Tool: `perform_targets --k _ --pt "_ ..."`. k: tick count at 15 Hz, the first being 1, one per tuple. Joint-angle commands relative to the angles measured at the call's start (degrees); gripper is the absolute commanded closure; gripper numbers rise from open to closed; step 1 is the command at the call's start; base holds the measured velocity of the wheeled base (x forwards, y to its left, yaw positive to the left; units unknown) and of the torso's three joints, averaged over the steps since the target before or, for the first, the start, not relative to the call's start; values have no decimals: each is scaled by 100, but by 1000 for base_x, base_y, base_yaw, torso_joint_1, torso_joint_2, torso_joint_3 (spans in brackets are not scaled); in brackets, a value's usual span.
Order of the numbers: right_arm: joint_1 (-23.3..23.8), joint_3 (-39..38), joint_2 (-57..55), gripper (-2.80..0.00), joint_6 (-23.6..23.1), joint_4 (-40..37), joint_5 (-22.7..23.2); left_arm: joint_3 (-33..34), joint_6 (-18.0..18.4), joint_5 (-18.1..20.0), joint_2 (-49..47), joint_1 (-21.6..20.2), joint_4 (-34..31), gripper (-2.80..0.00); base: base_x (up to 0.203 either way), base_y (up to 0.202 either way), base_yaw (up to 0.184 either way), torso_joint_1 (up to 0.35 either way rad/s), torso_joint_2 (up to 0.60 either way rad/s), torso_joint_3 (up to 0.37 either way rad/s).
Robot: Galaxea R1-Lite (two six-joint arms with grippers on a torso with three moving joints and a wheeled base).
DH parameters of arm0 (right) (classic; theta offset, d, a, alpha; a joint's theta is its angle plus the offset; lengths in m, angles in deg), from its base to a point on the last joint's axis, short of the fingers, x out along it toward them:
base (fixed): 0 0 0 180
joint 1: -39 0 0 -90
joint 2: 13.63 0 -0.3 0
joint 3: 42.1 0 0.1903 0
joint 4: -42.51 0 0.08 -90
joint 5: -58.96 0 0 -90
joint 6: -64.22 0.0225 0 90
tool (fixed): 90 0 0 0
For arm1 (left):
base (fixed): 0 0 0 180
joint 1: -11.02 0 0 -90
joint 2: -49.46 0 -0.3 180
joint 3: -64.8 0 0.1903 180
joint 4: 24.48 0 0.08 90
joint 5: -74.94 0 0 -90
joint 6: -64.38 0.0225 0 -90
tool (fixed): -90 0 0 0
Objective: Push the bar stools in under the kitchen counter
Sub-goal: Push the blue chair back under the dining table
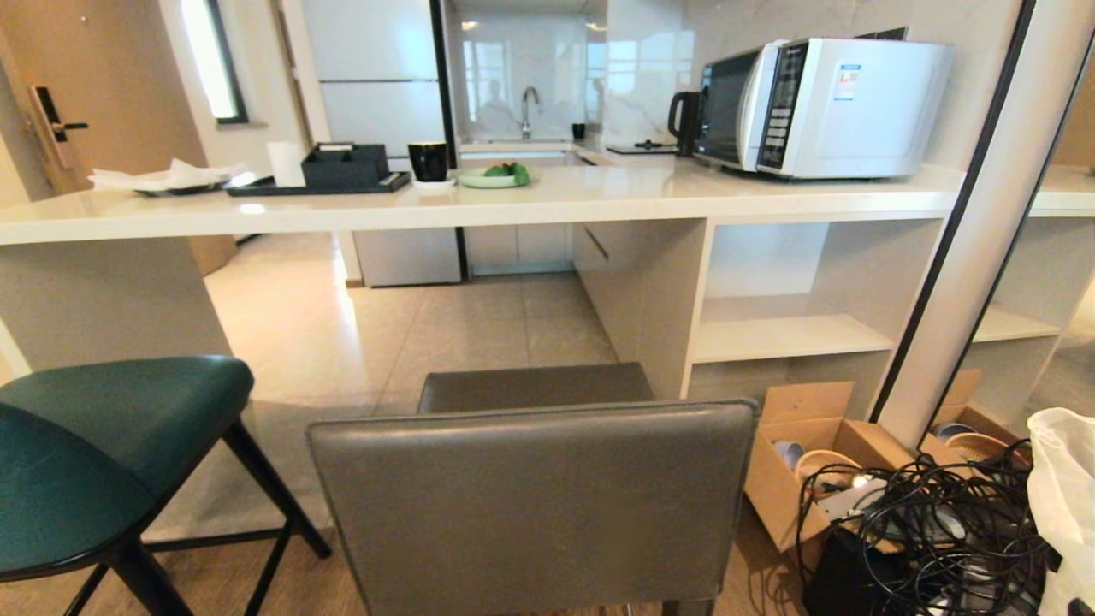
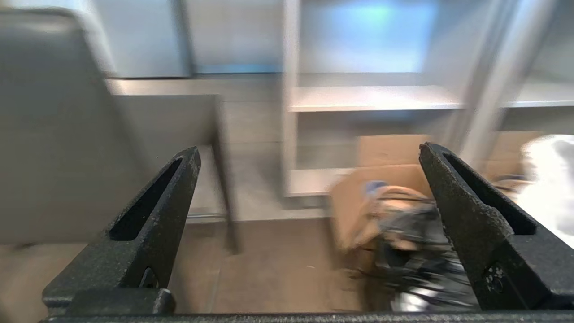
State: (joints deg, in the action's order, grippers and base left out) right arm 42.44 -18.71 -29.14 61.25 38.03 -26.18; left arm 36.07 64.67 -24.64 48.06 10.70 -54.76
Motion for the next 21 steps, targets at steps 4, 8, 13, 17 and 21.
perform_targets --k 4,8,13,17,21 --pt "-1 -2 -11 -280 -171 83 -1315 7 6 66 0 0 -38 -280 0 0 0 0 0 0" --pt "-167 21 476 -280 -325 -470 -716 123 -63 736 106 8 -36 -280 0 0 0 0 0 0" --pt "-317 -2 1552 -280 -274 -1985 -363 141 -249 826 123 7 -91 -280 0 0 0 0 0 0" --pt "-317 -2 1552 -280 -292 -1976 -363 141 -196 835 123 33 -91 -280 0 0 0 0 0 0" --pt "-309 -2 1552 -280 -204 -1967 -381 149 -223 826 128 33 -91 -280 0 0 0 0 0 0"
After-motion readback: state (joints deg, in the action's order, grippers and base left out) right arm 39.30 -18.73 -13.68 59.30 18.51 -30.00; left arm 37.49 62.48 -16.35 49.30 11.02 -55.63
